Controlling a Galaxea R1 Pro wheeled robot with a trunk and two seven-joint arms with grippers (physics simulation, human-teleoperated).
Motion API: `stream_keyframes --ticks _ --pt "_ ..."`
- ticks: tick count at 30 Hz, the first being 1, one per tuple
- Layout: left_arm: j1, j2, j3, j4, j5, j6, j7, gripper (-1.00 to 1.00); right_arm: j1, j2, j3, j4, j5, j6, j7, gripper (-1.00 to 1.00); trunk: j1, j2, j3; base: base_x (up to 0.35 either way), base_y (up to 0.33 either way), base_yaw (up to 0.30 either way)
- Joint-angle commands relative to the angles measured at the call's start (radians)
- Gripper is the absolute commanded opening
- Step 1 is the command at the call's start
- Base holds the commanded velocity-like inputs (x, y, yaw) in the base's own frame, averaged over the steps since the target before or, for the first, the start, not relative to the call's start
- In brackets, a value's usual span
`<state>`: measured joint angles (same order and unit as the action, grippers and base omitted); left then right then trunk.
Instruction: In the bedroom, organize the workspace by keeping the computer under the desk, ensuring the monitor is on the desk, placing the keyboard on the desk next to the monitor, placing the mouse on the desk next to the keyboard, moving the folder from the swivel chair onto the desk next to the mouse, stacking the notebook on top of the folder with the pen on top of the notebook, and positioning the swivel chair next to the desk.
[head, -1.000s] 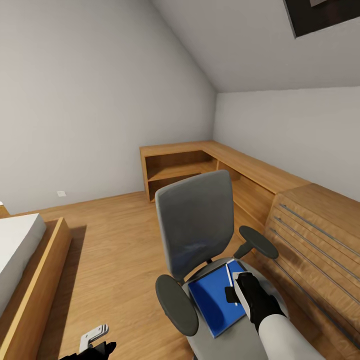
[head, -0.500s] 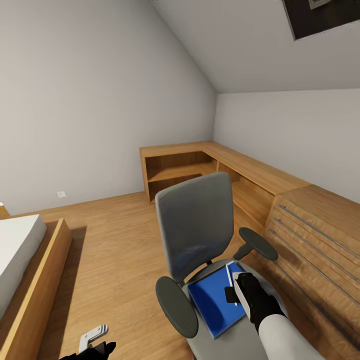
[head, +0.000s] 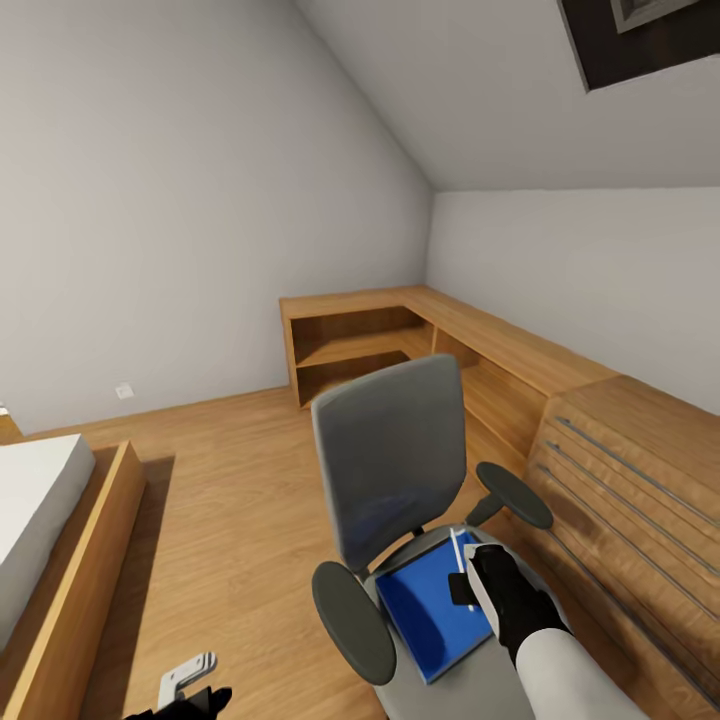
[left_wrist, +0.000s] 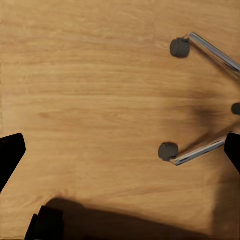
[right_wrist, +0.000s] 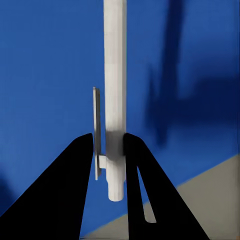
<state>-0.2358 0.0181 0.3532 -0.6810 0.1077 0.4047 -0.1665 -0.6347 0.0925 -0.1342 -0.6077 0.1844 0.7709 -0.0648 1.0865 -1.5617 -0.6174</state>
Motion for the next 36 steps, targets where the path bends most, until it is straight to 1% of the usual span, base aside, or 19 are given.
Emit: stream_keyframes --ticks 1,7,11,16,17,22,23,25,28,31,34,35,36 --pt "0.0 0.0 0.003 0.004 0.01 0.008 -0.001 1.0 0.0 0.002 -0.006 -0.001 0.009 0.004 0.003 -1.0 -0.004 0.007 0.002 0.0 0.0 0.0" --pt "0.0 0.0 0.003 0.014 0.009 0.007 0.002 1.0 0.0 0.004 -0.005 -0.002 0.009 0.004 0.002 -1.0 -0.027 0.049 0.021 -0.01 0.0 0.0" --pt "0.0 -0.001 0.003 0.015 0.009 0.007 0.002 1.0 0.0 0.004 -0.005 -0.003 0.009 0.004 0.003 -1.0 -0.042 0.077 0.034 -0.144 0.0 0.0" --pt "0.0 0.0 0.004 0.029 0.01 0.007 0.003 1.0 0.0 0.004 -0.005 -0.003 0.009 0.004 0.003 -1.0 -0.062 0.112 0.049 -0.312 0.0 0.0" --pt "0.0 0.0 0.012 0.035 0.01 0.007 0.002 1.0 0.0 0.005 -0.005 -0.003 0.009 0.004 0.003 -1.0 -0.065 0.119 0.052 -0.333 0.0 0.0" --pt "0.0 -0.001 0.015 0.037 0.009 0.005 -0.003 1.0 -0.001 0.006 -0.005 -0.004 0.009 0.002 0.003 -1.0 -0.085 0.154 0.068 -0.334 0.0 0.0" --pt "0.0 -0.001 0.015 0.037 0.009 0.005 -0.004 1.0 0.0 0.007 -0.003 -0.004 0.009 -0.052 0.002 -1.0 -0.088 0.161 0.072 -0.335 0.0 -0.044" --pt "0.0 -0.001 0.015 0.037 0.009 0.004 -0.003 1.0 0.0 0.008 -0.002 -0.004 0.009 -0.085 0.002 -1.0 -0.096 0.175 0.079 -0.256 0.0 -0.093" --pt "0.0 -0.001 0.015 0.038 0.009 0.004 0.0 1.0 0.0 0.009 -0.002 -0.004 0.009 -0.106 0.002 -1.0 -0.108 0.196 0.092 -0.087 0.0 -0.129" --pt "0.0 -0.001 0.016 0.04 0.009 0.003 0.002 1.0 0.0 0.009 -0.002 -0.004 0.009 -0.109 0.002 -1.0 -0.119 0.217 0.105 -0.024 0.0 -0.138" --pt "0.0 -0.001 0.016 0.07 0.009 -0.032 0.002 1.0 0.0 0.009 -0.001 -0.004 0.008 -0.112 0.002 -1.0 -0.131 0.238 0.116 -0.003 0.0 -0.042" --pt "0.0 -0.001 0.016 0.095 0.008 -0.077 0.002 1.0 0.0 0.009 0.0 -0.004 0.008 -0.112 0.002 -1.0 -0.134 0.245 0.119 -0.001 0.0 -0.015" --pt "0.0 -0.001 0.016 0.109 0.008 -0.096 0.002 1.0 0.0 0.009 0.0 -0.004 0.008 -0.111 0.002 -1.0 -0.138 0.252 0.122 -0.001 0.0 -0.012"
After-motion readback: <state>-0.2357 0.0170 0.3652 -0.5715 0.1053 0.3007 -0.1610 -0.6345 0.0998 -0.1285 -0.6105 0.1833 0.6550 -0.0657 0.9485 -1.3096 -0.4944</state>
